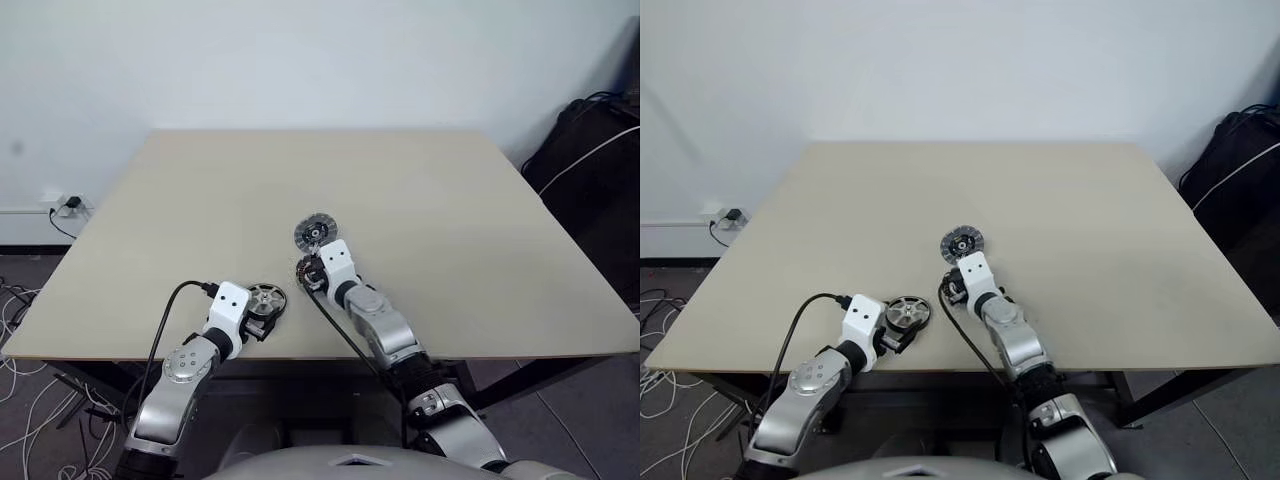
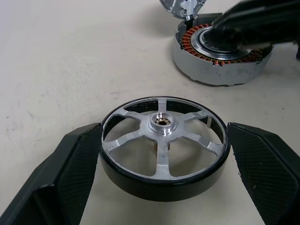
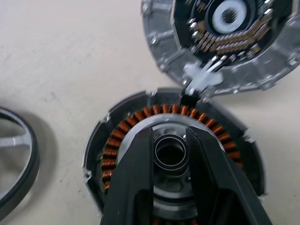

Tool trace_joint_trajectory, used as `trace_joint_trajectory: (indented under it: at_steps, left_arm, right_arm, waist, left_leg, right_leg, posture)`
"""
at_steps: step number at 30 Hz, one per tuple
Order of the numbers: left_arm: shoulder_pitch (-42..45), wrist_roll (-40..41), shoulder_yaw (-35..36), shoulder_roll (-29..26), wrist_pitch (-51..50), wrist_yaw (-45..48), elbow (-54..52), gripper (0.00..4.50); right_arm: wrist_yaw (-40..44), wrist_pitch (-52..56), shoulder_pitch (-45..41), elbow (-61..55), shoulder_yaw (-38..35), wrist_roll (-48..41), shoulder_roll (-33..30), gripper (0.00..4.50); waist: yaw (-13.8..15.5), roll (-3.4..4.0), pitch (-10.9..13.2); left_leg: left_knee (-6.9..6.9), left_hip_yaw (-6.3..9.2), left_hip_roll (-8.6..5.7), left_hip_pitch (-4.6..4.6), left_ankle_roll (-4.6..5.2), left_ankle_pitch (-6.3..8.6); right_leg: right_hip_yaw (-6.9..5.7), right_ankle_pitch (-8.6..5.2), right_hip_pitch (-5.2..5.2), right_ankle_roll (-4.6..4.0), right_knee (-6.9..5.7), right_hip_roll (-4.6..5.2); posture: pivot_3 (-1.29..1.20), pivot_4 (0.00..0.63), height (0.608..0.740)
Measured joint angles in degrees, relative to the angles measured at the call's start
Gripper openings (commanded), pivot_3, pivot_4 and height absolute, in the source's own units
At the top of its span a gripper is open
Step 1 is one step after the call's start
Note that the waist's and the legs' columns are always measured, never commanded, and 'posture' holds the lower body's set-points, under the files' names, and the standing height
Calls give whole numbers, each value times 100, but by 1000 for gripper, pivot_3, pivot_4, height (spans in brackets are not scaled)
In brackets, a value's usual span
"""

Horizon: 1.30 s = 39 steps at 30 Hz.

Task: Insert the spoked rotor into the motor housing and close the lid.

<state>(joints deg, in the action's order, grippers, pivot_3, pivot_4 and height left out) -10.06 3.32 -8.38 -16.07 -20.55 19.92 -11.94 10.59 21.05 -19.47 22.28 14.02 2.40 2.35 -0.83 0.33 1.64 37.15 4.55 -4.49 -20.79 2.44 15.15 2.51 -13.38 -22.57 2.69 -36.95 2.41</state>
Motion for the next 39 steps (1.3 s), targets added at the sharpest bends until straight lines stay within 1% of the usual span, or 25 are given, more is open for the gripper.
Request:
trace_joint_trajectory:
  at_steps: [8,10,19,21,22,25,27,28,30,34,39]
  left_arm:
    - [0,0,0,1,3,-2,0,4500]
    - [0,0,0,1,3,-2,0,4500]
    - [55,0,-3,10,5,9,0,4500]
    - [63,0,-5,14,6,10,0,4500]
    - [62,-1,-5,14,7,10,0,4500]
    - [62,-1,-6,14,7,10,0,4500]
    - [62,-1,-9,15,7,11,0,4500]
    - [62,-1,-9,16,8,11,0,4500]
    - [62,-1,-11,16,8,11,0,4500]
    - [62,-1,-11,17,8,9,0,4500]
    - [50,-2,-11,20,8,5,0,4500]
  right_arm:
    - [46,-109,-29,105,-18,51,13,676]
    - [47,-109,-29,104,-40,52,12,1456]
    - [38,-115,13,40,-110,58,-17,4367]
    - [67,-114,47,-58,-108,47,-11,4209]
    - [87,-111,73,-119,-109,34,-15,4062]
    - [122,-96,137,-329,-161,-6,-29,3085]
    - [126,-75,150,-449,-169,-23,-26,2353]
    - [127,-68,156,-484,-168,-27,-17,2099]
    - [135,-50,166,-499,-152,-29,20,1365]
    - [151,-47,173,-499,-86,-24,43,55]
    - [74,-26,172,-498,-85,50,40,22]
  waist:
    - [-1,1,0]
    - [-1,1,0]
    - [-2,1,0]
    - [5,2,0]
    - [8,2,0]
    - [0,3,0]
    - [-6,4,1]
    - [-7,4,1]
    - [-16,4,1]
    - [-22,4,1]
    - [-24,4,1]
  left_leg:
    - [0,0,0,2,-3,-2]
    - [0,0,0,2,-3,-2]
    - [0,0,0,2,-4,-2]
    - [0,1,0,2,-3,-2]
    - [0,1,0,2,-3,-2]
    - [0,1,0,2,-3,-2]
    - [-1,1,2,2,-5,-3]
    - [-1,1,2,2,-5,-3]
    - [-1,2,3,2,-5,-3]
    - [0,1,2,2,-5,-3]
    - [-1,1,2,2,-5,-3]
  right_leg:
    - [0,4,0,-6,-1,-2]
    - [0,4,0,-6,-2,-2]
    - [1,5,0,-6,-1,-2]
    - [0,5,1,-6,-1,-2]
    - [0,4,1,-6,-1,-1]
    - [1,5,0,-5,-1,-2]
    - [0,5,-1,-5,-2,-3]
    - [0,5,-1,-5,-2,-4]
    - [0,5,0,-5,-2,-4]
    - [0,5,0,-5,-2,-3]
    - [0,5,0,-5,-2,-3]
  posture:
    - [0,0,740]
    - [0,0,740]
    - [0,0,740]
    - [0,0,740]
    - [0,0,740]
    - [0,0,740]
    - [0,0,740]
    - [0,0,740]
    - [0,0,740]
    - [0,0,740]
    - [0,0,740]
